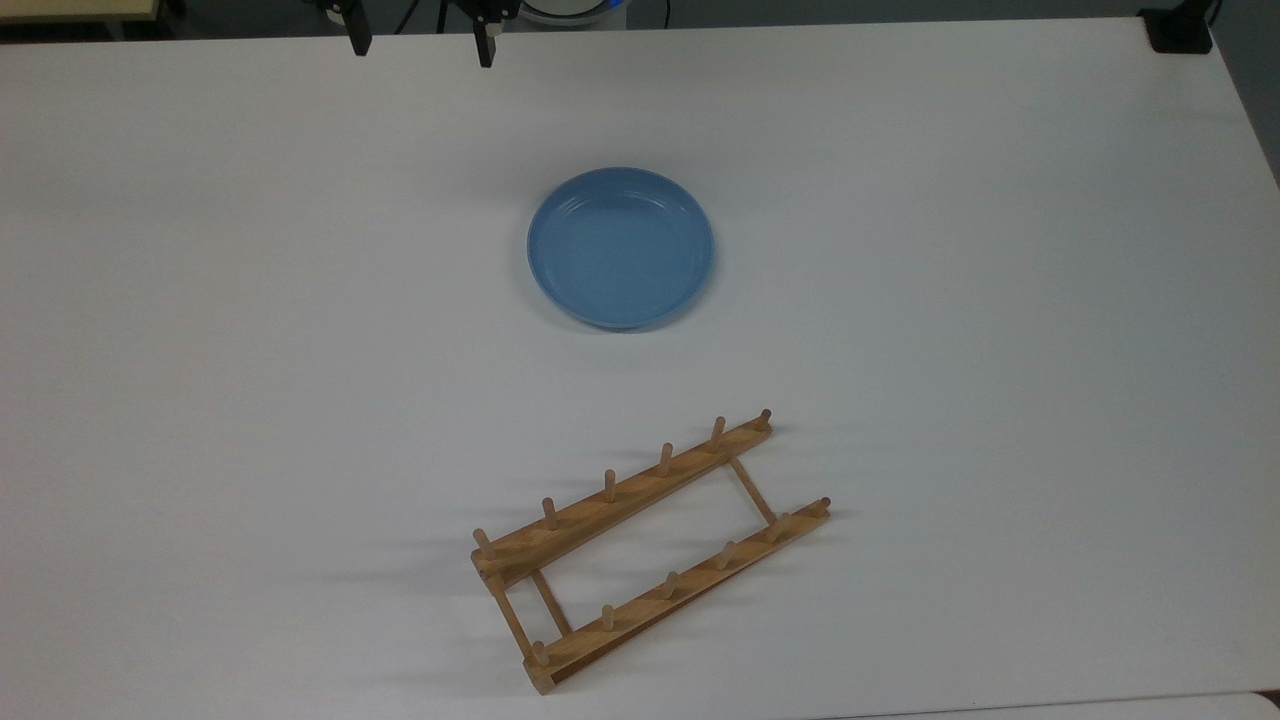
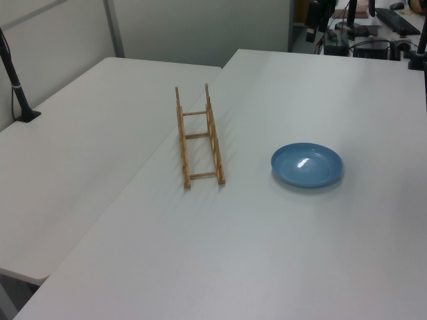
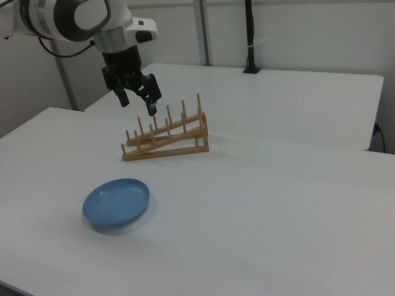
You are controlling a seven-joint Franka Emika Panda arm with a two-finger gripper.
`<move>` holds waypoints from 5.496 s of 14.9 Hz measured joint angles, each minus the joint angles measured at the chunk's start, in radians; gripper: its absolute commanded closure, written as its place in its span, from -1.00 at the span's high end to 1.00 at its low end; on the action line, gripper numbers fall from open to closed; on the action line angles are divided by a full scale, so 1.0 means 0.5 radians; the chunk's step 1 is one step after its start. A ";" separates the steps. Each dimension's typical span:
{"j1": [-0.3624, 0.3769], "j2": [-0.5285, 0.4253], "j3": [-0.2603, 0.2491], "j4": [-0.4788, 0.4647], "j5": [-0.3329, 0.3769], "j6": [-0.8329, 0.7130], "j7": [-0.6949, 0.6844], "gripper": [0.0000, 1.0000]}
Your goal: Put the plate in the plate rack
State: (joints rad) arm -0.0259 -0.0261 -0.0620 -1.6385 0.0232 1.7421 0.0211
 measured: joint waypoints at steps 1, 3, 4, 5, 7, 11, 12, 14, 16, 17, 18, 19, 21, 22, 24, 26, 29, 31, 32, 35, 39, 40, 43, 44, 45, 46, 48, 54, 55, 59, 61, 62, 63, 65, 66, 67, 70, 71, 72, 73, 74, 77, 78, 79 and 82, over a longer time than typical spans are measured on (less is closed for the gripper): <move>0.000 0.000 -0.001 0.000 0.000 0.000 0.000 1.00; 0.000 0.000 -0.001 0.000 0.000 0.000 0.000 1.00; 0.000 0.000 -0.001 0.000 0.000 0.000 0.000 1.00; 0.000 0.000 -0.001 0.000 0.000 0.000 0.000 1.00; 0.000 0.000 -0.001 0.000 0.000 0.000 0.000 1.00; 0.000 0.000 -0.002 0.000 0.000 0.000 -0.111 1.00; 0.000 0.000 -0.003 0.000 0.000 -0.012 -0.190 1.00; -0.004 0.000 -0.010 0.000 0.000 -0.061 -0.415 1.00; -0.026 0.000 -0.011 0.000 -0.003 -0.130 -0.630 1.00; -0.026 0.003 -0.011 -0.004 -0.022 -0.158 -0.674 1.00; -0.024 0.009 -0.009 -0.016 -0.050 -0.175 -0.706 1.00; -0.021 0.019 -0.004 -0.039 -0.073 -0.177 -0.719 1.00; -0.018 0.044 0.008 -0.110 -0.086 -0.177 -0.732 1.00; -0.016 0.063 0.013 -0.158 -0.087 -0.155 -0.735 1.00; -0.014 0.101 0.022 -0.279 -0.087 0.011 -0.735 1.00; -0.010 0.127 0.023 -0.436 -0.087 0.261 -0.735 1.00; -0.004 0.163 0.025 -0.640 -0.087 0.544 -0.735 1.00; 0.010 0.213 0.041 -0.705 -0.087 0.653 -0.735 1.00; 0.014 0.247 0.054 -0.721 -0.087 0.687 -0.735 1.00; 0.060 0.374 0.071 -0.730 -0.087 0.823 -0.672 1.00; 0.145 0.523 0.078 -0.729 -0.087 0.967 -0.454 0.78; 0.159 0.547 0.081 -0.728 -0.087 0.992 -0.419 0.62; 0.169 0.575 0.108 -0.725 -0.087 1.021 -0.327 -0.20; 0.169 0.575 0.111 -0.724 -0.087 1.021 -0.308 -0.57; 0.169 0.575 0.112 -0.722 -0.087 1.021 -0.301 -0.82; 0.168 0.576 0.112 -0.722 -0.087 1.021 -0.299 -0.97; 0.168 0.578 0.112 -0.722 -0.087 1.021 -0.283 -1.00; 0.169 0.600 0.121 -0.720 -0.089 1.064 -0.248 -1.00; 0.169 0.604 0.122 -0.720 -0.099 1.069 -0.248 -1.00; 0.173 0.609 0.130 -0.720 -0.156 1.082 -0.247 -1.00; 0.173 0.609 0.131 -0.718 -0.159 1.082 -0.247 -1.00; 0.173 0.609 0.131 -0.713 -0.159 1.086 -0.247 -1.00; 0.173 0.609 0.131 -0.702 -0.159 1.089 -0.247 -1.00; 0.172 0.608 0.131 -0.671 -0.159 1.089 -0.245 -1.00; 0.172 0.602 0.131 -0.653 -0.159 1.090 -0.243 -1.00; 0.171 0.589 0.131 -0.634 -0.159 1.090 -0.239 -1.00; 0.171 0.519 0.131 -0.595 -0.159 1.084 -0.232 -1.00; 0.170 0.492 0.131 -0.585 -0.159 1.068 -0.231 -1.00; 0.169 0.465 0.131 -0.570 -0.159 1.046 -0.231 -1.00; 0.169 0.435 0.131 -0.554 -0.159 1.027 -0.230 -1.00; 0.169 0.405 0.131 -0.538 -0.159 1.011 -0.230 -1.00; 0.172 0.293 0.136 -0.466 -0.159 0.929 -0.230 -1.00; 0.173 0.257 0.138 -0.430 -0.159 0.903 -0.223 -1.00; 0.173 0.227 0.141 -0.385 -0.160 0.885 -0.204 -1.00; 0.173 0.185 0.173 -0.232 -0.317 0.874 -0.018 -1.00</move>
State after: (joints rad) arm 0.0606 0.0664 0.0246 -1.7545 -0.1351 2.1791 0.0119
